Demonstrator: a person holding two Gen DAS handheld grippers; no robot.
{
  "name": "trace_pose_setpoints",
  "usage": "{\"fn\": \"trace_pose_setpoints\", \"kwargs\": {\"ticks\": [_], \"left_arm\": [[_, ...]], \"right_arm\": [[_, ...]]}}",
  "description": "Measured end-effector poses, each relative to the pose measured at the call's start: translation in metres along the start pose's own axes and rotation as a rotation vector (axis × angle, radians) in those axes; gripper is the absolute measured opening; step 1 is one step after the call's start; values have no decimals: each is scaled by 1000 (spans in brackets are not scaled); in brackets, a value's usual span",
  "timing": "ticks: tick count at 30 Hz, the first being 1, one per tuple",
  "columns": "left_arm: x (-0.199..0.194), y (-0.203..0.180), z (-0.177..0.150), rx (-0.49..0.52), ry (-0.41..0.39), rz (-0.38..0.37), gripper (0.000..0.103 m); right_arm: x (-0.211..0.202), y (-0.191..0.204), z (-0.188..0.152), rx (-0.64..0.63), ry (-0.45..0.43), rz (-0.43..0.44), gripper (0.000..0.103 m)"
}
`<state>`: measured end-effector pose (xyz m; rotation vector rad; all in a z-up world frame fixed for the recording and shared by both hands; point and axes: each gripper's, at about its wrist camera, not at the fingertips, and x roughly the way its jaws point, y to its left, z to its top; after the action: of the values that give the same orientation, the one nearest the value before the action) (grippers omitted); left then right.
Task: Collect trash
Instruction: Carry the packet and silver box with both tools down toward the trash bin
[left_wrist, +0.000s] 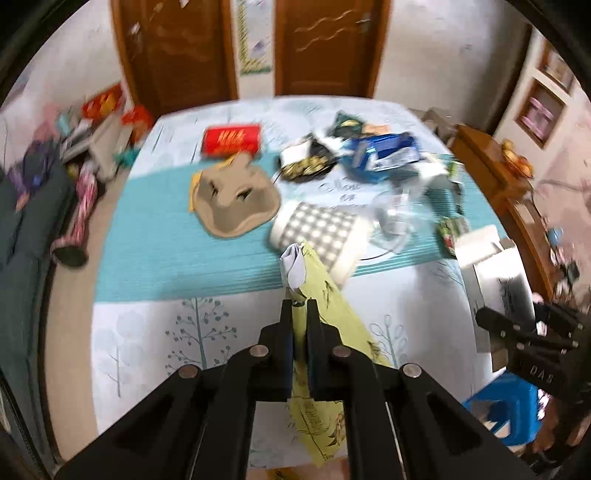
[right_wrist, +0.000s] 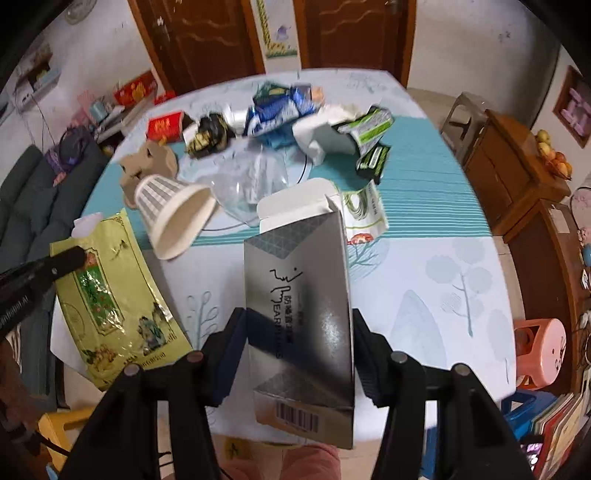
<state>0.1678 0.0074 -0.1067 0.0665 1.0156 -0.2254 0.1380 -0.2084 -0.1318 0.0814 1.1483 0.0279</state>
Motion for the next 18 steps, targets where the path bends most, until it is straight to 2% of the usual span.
{"fn": "trace_pose_setpoints", "kwargs": {"ticks": [8,15,18], "left_arm": [[-47,-25,-26,173,-149,-24,2],[-87,-31,-59,243,-240,-84,2],[-105,-33,-74,258,-251,-116,2]], "right_arm": [[-45,17,-41,67,-113,-17,53],[-79,31,-86,152,-195,-12,53],[-95,33,-108,196,-208,-1,53]]}}
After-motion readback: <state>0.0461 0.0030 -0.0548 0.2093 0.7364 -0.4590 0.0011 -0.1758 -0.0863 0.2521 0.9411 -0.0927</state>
